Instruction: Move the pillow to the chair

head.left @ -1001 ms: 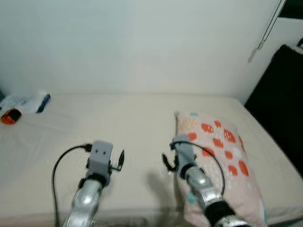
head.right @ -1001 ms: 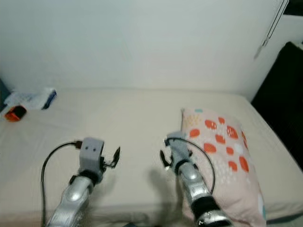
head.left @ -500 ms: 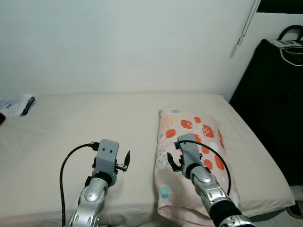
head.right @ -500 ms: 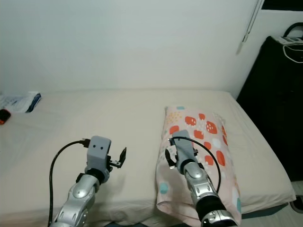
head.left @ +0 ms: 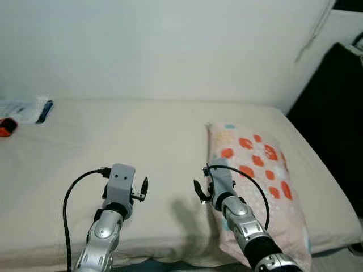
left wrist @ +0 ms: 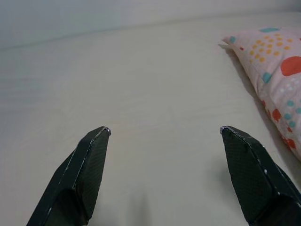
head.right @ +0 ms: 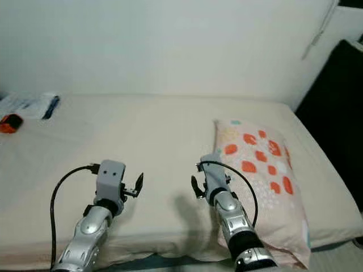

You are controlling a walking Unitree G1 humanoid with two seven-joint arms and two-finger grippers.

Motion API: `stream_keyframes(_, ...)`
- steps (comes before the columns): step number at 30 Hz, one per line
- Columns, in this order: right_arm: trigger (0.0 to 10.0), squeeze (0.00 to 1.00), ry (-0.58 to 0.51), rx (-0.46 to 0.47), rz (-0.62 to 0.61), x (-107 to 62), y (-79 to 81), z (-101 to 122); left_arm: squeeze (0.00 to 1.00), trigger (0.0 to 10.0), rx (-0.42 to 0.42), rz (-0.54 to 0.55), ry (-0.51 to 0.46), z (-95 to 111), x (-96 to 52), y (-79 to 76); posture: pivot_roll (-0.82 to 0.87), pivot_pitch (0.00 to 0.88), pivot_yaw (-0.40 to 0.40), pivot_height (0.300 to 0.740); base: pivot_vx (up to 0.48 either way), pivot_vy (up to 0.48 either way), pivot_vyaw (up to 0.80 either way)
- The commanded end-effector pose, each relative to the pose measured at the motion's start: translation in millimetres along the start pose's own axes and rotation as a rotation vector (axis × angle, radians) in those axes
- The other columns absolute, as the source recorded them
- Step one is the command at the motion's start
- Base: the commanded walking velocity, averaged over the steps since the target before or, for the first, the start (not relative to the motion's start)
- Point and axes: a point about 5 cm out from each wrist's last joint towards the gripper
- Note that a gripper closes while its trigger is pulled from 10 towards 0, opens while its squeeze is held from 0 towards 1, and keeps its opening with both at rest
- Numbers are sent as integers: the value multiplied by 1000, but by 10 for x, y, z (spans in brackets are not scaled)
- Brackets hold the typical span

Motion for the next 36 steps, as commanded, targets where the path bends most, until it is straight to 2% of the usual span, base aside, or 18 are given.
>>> stream_keyframes(1,10000,0,10,5,-4,-16,-41,-25,0,10000,-7,-23,-12,6,-8,-57,62,0,-87,717,0,0,0)
stream_keyframes(16,10000,0,10,0,1,-15,-29,-22,0,10000,-7,-36,-21,21,-12,-84,62,0,-87,717,0,0,0)
stream_keyframes(20,10000,0,10,0,-1,-14,-32,-19,0,10000,30,-43,-23,26,-12,-91,61,0,-86,717,0,-480,0)
stream_keyframes(25,10000,0,11,1,-2,-13,-33,-16,0,10000,-19,-28,-6,11,-2,-81,61,0,-84,717,0,-192,0)
stream_keyframes(30,10000,0,47,-27,-23,-11,-74,-48,0,10000,-10,-30,4,-2,3,-75,61,0,-84,717,0,0,0)
stream_keyframes(34,10000,0,62,-24,-24,-9,-83,-65,0,10000,-9,-30,5,-2,5,-75,61,0,-83,717,0,0,0)
stream_keyframes(36,10000,0,63,-5,-17,-5,-76,-60,0,10000,-6,-31,6,-4,7,-76,61,0,-82,703,0,0,0)
Point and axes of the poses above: a point about 5 cm out from each wrist's last joint towards the gripper, its own x axis pointing out of the wrist towards the gripper, its own z axis along the axis of the wrist's last joint, y = z × x, and after that the axes turned 7 degrees about x, right-handed
